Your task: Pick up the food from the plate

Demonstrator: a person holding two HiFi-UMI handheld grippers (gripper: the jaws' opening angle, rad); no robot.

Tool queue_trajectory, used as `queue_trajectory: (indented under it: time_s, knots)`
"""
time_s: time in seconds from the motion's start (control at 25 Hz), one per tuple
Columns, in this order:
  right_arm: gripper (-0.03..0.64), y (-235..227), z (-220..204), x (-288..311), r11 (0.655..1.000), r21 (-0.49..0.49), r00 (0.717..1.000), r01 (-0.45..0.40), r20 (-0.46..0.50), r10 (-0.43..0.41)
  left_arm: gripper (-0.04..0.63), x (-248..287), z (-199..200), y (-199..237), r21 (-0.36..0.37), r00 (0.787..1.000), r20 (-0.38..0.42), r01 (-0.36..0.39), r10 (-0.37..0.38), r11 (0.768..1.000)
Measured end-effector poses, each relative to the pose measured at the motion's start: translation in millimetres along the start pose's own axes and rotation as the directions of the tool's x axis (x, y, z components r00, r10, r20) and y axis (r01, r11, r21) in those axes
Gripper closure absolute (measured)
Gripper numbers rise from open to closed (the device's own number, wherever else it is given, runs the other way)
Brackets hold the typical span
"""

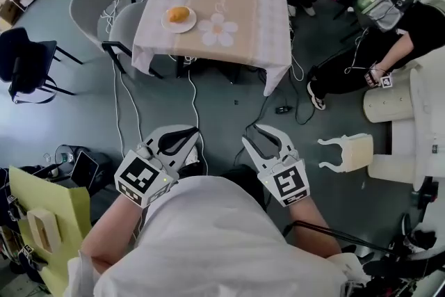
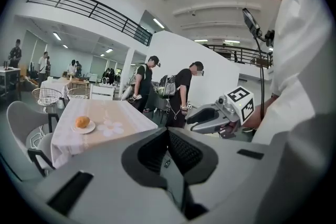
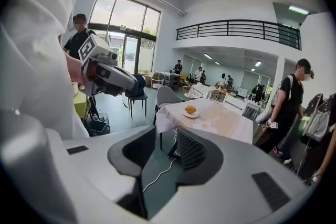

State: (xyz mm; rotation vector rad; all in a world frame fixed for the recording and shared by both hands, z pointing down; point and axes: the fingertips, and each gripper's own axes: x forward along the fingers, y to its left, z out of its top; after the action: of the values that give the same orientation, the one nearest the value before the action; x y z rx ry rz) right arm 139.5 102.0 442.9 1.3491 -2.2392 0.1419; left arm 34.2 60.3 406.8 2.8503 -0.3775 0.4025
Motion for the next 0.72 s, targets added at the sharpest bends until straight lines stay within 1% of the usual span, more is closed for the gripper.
queue_trajectory:
  time_s: [0.08, 0.2, 0.36, 0.44, 0.52, 0.6, 0.68, 0.72]
  knots:
    - [0.489, -9.3, 19.5, 28.8, 1.000, -0.028, 1.000, -0.002, -0.003, 0.001, 0.586, -6.5, 4.5, 24.1, 0.011, 1.000, -0.009, 0.012, -0.012, 1.000]
    - [0.489, -18.2, 38.7, 64.6, 0.998, -0.060, 0.999, -0.035, -0.012, 0.034, 0.586, -16.1, 3.1, 53.6, -0.027, 1.000, -0.002, -0.003, 0.003, 1.000]
    - [0.475, -33.8, 56.3, 116.0, 0.986, -0.128, 0.994, -0.108, -0.032, 0.104, 0.586, -30.8, 7.9, 91.4, -0.099, 0.995, 0.048, -0.078, 0.083, 0.992]
    - [0.461, -42.3, 62.2, 144.9, 0.976, -0.161, 0.989, -0.149, -0.045, 0.144, 0.586, -36.7, 6.5, 110.3, -0.127, 0.990, 0.055, -0.118, 0.126, 0.985]
    - [0.449, -51.6, 66.2, 175.3, 0.962, -0.194, 0.982, -0.190, -0.058, 0.182, 0.586, -40.6, 2.6, 128.8, -0.142, 0.985, 0.047, -0.157, 0.165, 0.977]
    - [0.441, -63.1, 70.6, 207.0, 0.948, -0.223, 0.973, -0.229, -0.064, 0.220, 0.586, -42.4, 1.8, 147.3, -0.140, 0.978, 0.037, -0.197, 0.204, 0.970]
    - [0.427, -76.3, 73.5, 239.8, 0.929, -0.245, 0.961, -0.276, -0.073, 0.266, 0.586, -43.0, 6.8, 165.8, -0.141, 0.966, 0.033, -0.251, 0.258, 0.958]
    - [0.425, -83.8, 74.7, 256.3, 0.920, -0.253, 0.954, -0.301, -0.078, 0.290, 0.586, -42.7, 11.1, 175.5, -0.149, 0.956, 0.033, -0.283, 0.291, 0.947]
